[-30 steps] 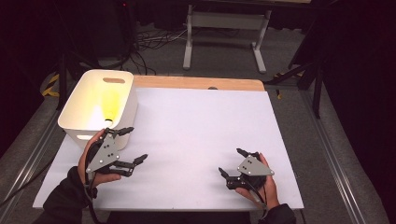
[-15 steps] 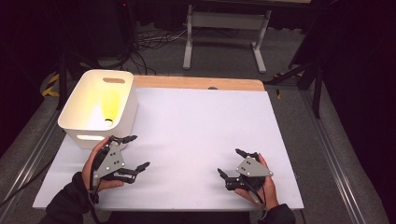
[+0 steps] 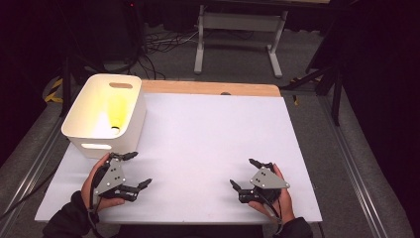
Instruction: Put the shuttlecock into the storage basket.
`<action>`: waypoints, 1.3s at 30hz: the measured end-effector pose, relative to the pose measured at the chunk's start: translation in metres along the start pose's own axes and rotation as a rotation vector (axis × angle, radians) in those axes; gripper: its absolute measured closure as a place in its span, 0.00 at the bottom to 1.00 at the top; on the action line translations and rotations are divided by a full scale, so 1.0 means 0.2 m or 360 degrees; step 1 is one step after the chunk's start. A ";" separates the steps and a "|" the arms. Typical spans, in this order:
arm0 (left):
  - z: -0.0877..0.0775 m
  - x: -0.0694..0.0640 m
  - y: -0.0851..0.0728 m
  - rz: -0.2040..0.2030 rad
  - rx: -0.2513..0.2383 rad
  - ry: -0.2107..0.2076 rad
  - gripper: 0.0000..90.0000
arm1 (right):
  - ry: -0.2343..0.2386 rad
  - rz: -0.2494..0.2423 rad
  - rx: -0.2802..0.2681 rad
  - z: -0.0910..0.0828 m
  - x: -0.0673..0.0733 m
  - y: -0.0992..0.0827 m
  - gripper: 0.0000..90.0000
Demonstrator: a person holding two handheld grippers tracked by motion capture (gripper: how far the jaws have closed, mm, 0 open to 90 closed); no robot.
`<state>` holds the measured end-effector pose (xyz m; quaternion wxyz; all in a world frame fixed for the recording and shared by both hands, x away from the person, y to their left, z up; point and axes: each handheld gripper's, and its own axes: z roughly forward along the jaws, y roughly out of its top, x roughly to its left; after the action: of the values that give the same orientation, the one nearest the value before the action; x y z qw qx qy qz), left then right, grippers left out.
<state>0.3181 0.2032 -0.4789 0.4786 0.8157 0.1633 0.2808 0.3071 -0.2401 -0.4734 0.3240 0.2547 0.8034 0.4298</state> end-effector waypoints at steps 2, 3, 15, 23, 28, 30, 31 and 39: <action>-0.01 0.00 -0.03 -0.0039 0.0004 -0.0002 0.11 | -0.0003 -0.0004 0.0000 0.00 0.00 0.00 0.13; -0.01 0.00 -0.05 -0.0049 0.0015 -0.0001 0.11 | -0.0002 -0.0004 -0.0003 0.00 0.00 0.00 0.13; -0.07 0.01 -0.11 -0.0171 0.0017 0.0055 0.06 | -0.0007 0.0007 -0.0016 -0.01 -0.01 -0.01 0.11; -0.06 0.01 -0.11 -0.0154 0.0034 0.0040 0.05 | -0.0010 0.0031 -0.0025 -0.02 -0.02 -0.01 0.11; -0.06 0.00 -0.12 -0.0158 0.0021 0.0031 0.06 | -0.0016 0.0028 -0.0016 -0.01 0.00 -0.01 0.11; -0.06 0.00 -0.12 -0.0148 0.0019 0.0027 0.06 | -0.0016 0.0022 -0.0015 -0.01 0.00 -0.01 0.11; -0.06 0.00 -0.12 -0.0148 0.0020 0.0028 0.06 | -0.0016 0.0020 -0.0013 -0.01 0.00 -0.01 0.11; -0.05 -0.01 -0.11 -0.0128 0.0033 0.0051 0.06 | -0.0001 0.0041 -0.0010 0.00 -0.01 -0.02 0.11</action>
<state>0.3104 0.2200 -0.4938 0.4784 0.8088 0.2067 0.2727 0.3075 -0.2437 -0.4758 0.3195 0.2642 0.7985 0.4365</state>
